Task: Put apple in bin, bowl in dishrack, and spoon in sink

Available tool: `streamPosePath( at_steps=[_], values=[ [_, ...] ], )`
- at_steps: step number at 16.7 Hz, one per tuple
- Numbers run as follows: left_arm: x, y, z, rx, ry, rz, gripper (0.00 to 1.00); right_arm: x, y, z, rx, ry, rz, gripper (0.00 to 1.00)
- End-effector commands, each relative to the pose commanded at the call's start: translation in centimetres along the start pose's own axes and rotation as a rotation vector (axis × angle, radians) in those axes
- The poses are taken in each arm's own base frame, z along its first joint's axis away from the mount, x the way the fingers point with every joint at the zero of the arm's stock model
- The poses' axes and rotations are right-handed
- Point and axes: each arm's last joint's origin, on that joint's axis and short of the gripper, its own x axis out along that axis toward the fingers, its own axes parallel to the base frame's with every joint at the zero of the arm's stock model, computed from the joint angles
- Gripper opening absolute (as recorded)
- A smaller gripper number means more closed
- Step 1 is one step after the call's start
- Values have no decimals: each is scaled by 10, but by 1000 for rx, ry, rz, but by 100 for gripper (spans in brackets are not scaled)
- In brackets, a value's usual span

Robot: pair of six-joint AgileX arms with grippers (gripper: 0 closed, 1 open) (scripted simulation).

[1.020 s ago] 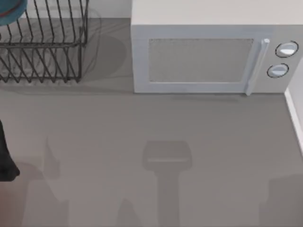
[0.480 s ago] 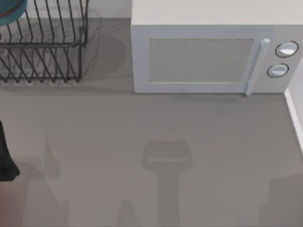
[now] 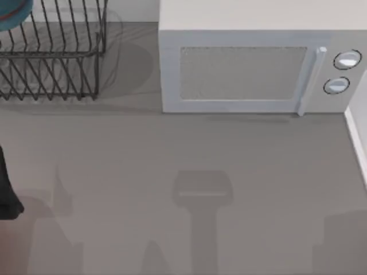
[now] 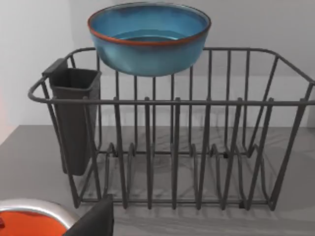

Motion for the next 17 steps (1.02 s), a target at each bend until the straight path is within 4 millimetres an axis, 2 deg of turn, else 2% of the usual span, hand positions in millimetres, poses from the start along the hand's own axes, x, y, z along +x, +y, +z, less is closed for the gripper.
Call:
streamPosePath(
  at_steps=[3, 10, 12, 17],
  values=[
    [0, 0, 0, 0, 0, 0, 100, -21, -1, 6, -2, 0, 0, 0],
    [0, 0, 0, 0, 0, 0, 100, -91, 0, 3, -1, 9, 3, 0],
    [0, 0, 0, 0, 0, 0, 100, -96, 1, 2, -1, 1, 0, 0],
    [0, 0, 0, 0, 0, 0, 100, -96, 0, 5, 0, 8, 3, 0]
  ],
)
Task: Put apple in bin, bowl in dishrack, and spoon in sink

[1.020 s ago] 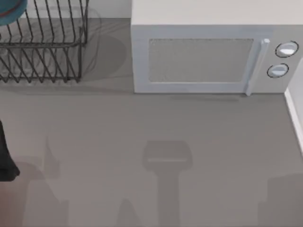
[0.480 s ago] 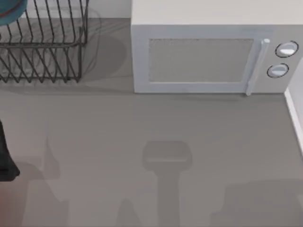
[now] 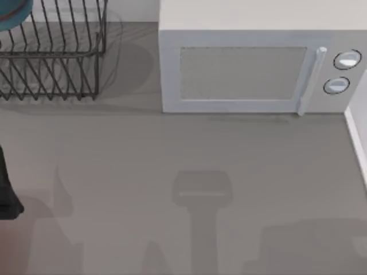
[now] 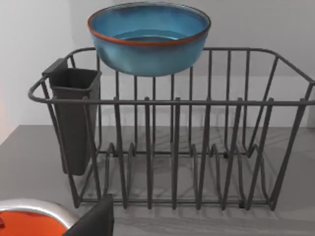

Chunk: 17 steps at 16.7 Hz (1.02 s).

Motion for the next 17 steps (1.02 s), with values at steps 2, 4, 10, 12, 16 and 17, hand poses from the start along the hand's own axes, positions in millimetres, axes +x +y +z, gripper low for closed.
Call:
streamPosePath(
  at_steps=[2, 4, 10, 12, 16, 17],
  values=[
    [0, 0, 0, 0, 0, 0, 100, -4, -2, 10, 2, 15, 4, 0],
    [0, 0, 0, 0, 0, 0, 100, -10, -6, 29, 3, 36, 8, 0],
    [0, 0, 0, 0, 0, 0, 100, -37, -23, 127, -1, 53, 8, 0],
    [0, 0, 0, 0, 0, 0, 100, -39, -27, 163, -2, 52, 7, 0],
    [0, 0, 0, 0, 0, 0, 100, -25, -31, 224, -2, 65, 7, 0],
    [0, 0, 0, 0, 0, 0, 100, -20, -30, 237, -2, 62, 6, 0]
  ],
)
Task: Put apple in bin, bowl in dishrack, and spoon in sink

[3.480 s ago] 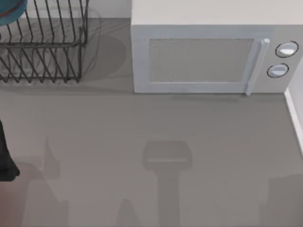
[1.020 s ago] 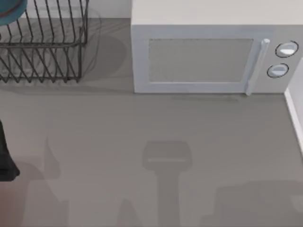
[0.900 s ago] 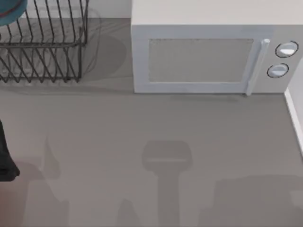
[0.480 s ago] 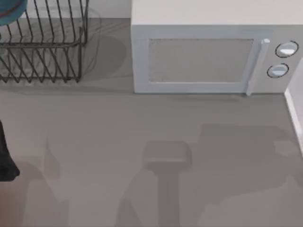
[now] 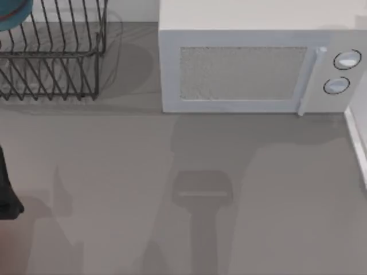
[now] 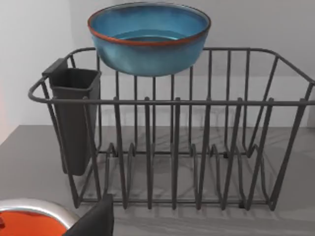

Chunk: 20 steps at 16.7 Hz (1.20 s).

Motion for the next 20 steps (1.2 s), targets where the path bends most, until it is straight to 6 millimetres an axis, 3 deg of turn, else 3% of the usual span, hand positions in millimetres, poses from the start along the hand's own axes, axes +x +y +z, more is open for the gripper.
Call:
streamPosePath(
  at_steps=[3, 7, 20],
  values=[
    [0, 0, 0, 0, 0, 0, 100, 11, 3, 31, 0, -29, -7, 0],
    [0, 0, 0, 0, 0, 0, 100, 29, 8, 52, 1, -54, -12, 0],
    [0, 0, 0, 0, 0, 0, 100, 44, 9, 62, 9, -73, -14, 0]
  ],
)
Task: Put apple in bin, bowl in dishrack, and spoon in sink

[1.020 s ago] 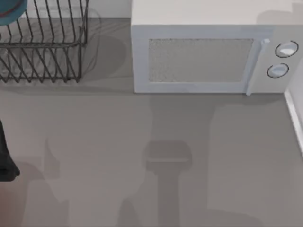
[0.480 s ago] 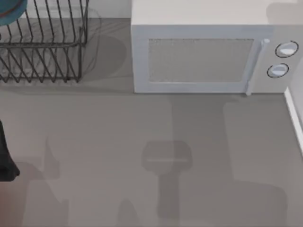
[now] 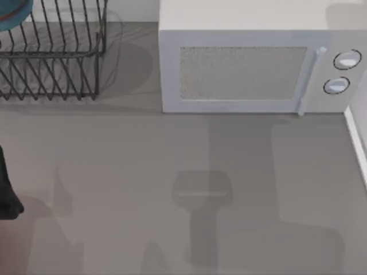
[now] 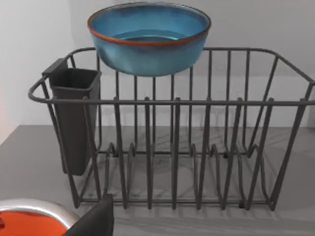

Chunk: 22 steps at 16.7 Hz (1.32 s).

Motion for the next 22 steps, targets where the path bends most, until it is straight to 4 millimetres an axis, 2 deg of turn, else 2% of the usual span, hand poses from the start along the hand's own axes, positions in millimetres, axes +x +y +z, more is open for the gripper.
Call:
streamPosePath(
  at_steps=[6, 12, 22],
  values=[
    [0, 0, 0, 0, 0, 0, 100, 35, 2, -1, -6, 29, 3, 0],
    [0, 0, 0, 0, 0, 0, 100, 39, 3, -1, -7, 17, 1, 0],
    [0, 0, 0, 0, 0, 0, 100, 39, 3, -1, -7, 17, 1, 75]
  ],
)
